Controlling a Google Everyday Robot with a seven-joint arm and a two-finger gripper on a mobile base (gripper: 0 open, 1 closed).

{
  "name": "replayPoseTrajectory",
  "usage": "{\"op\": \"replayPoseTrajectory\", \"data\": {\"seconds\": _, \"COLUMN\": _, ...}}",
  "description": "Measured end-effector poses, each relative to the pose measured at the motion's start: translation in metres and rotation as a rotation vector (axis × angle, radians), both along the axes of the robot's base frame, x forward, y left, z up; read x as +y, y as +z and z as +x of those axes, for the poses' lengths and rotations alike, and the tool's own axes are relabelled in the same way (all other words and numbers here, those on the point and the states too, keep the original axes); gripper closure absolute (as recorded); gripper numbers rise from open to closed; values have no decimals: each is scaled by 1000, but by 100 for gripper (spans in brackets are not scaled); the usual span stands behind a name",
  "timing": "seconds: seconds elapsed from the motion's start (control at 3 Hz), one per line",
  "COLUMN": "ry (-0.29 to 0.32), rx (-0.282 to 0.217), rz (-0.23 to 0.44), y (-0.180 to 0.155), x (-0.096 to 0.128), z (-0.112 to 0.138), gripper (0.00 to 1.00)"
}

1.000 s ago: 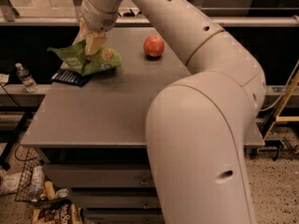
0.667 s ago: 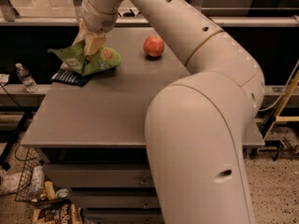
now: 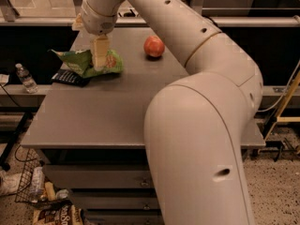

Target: Move green rice chip bag near rxbar blueberry

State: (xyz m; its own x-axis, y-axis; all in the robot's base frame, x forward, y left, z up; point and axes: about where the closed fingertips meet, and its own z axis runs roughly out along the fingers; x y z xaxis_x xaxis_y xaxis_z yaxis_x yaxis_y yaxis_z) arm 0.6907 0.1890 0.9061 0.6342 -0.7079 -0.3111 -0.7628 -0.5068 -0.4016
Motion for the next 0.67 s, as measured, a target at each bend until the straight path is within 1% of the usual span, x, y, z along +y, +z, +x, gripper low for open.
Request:
{"op": "replayPoseTrajectory", "data": {"seconds": 0.33, "ry": 14, "rx": -21, "rz": -1, "y": 17, "x": -10, "z": -3, "gripper": 0}}
{"op": "replayPoseTrajectory", "data": {"seconds": 0.67, "ry": -58, "rx": -26, "rz": -56, "y": 32, "x": -38, "z": -12, "gripper": 0}}
